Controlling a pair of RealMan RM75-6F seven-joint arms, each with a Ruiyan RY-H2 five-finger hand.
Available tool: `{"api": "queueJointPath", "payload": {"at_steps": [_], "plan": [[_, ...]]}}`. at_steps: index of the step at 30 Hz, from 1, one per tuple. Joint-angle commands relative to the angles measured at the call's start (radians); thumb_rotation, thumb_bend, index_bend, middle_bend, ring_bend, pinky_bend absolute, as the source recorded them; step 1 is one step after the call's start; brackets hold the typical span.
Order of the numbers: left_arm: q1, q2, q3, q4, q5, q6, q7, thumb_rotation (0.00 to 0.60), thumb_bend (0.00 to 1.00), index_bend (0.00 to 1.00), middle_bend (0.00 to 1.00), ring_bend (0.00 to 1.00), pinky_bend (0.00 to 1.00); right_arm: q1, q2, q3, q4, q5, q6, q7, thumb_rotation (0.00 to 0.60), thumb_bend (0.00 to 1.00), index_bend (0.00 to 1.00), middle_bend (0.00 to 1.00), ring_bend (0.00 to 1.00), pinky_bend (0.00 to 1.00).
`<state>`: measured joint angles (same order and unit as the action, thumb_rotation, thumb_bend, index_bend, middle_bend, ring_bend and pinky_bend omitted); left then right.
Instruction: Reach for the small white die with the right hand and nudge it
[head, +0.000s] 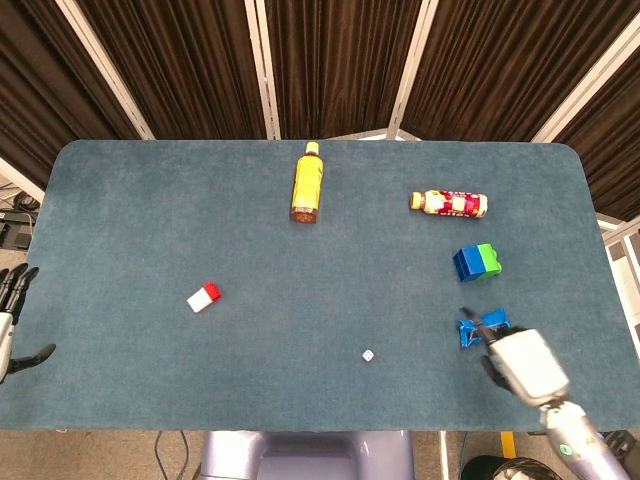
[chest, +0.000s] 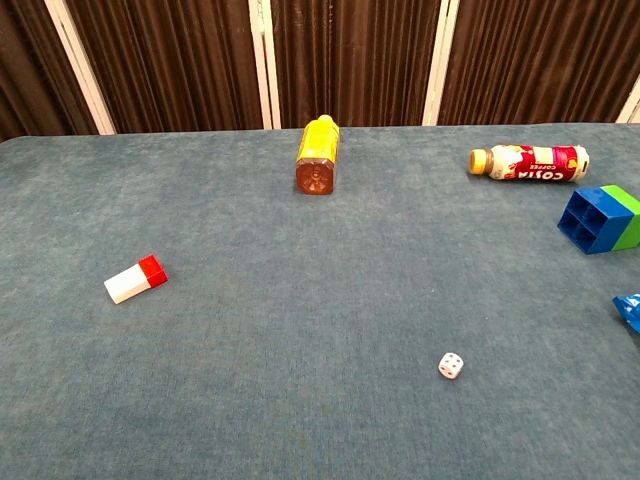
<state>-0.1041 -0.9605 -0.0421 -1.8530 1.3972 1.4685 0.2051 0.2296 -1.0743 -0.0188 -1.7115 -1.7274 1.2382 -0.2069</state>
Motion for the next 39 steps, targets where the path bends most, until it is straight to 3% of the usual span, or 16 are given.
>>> {"api": "queueJointPath", "payload": {"at_steps": [1, 11, 18, 28, 39], "plan": [[-0.011, -0.008, -0.007, 0.000, -0.022, -0.021, 0.018, 0.600, 0.00, 0.00, 0.00, 0.00, 0.00, 0.099, -0.039, -0.041, 0.037, -0.096, -0.129, -0.030, 0.600, 0.72, 0.00, 0.68, 0.68, 0.95], [-0.027, -0.024, -0.020, 0.005, -0.067, -0.049, 0.054, 0.600, 0.00, 0.00, 0.00, 0.00, 0.00, 0.249, -0.109, -0.045, 0.039, -0.117, -0.364, -0.092, 0.600, 0.77, 0.00, 0.68, 0.70, 0.97], [-0.031, -0.031, -0.021, 0.007, -0.079, -0.058, 0.066, 0.600, 0.00, 0.00, 0.00, 0.00, 0.00, 0.293, -0.164, -0.039, 0.051, -0.094, -0.437, -0.150, 0.600, 0.77, 0.00, 0.68, 0.70, 0.97], [-0.032, -0.031, -0.021, 0.007, -0.086, -0.062, 0.069, 0.600, 0.00, 0.00, 0.00, 0.00, 0.00, 0.317, -0.227, -0.006, 0.067, 0.007, -0.494, -0.214, 0.600, 0.77, 0.00, 0.68, 0.70, 0.97], [-0.037, -0.033, -0.021, 0.006, -0.095, -0.074, 0.075, 0.600, 0.00, 0.00, 0.00, 0.00, 0.00, 0.318, -0.220, -0.024, 0.060, 0.030, -0.474, -0.242, 0.600, 0.77, 0.00, 0.68, 0.70, 0.97]]}}
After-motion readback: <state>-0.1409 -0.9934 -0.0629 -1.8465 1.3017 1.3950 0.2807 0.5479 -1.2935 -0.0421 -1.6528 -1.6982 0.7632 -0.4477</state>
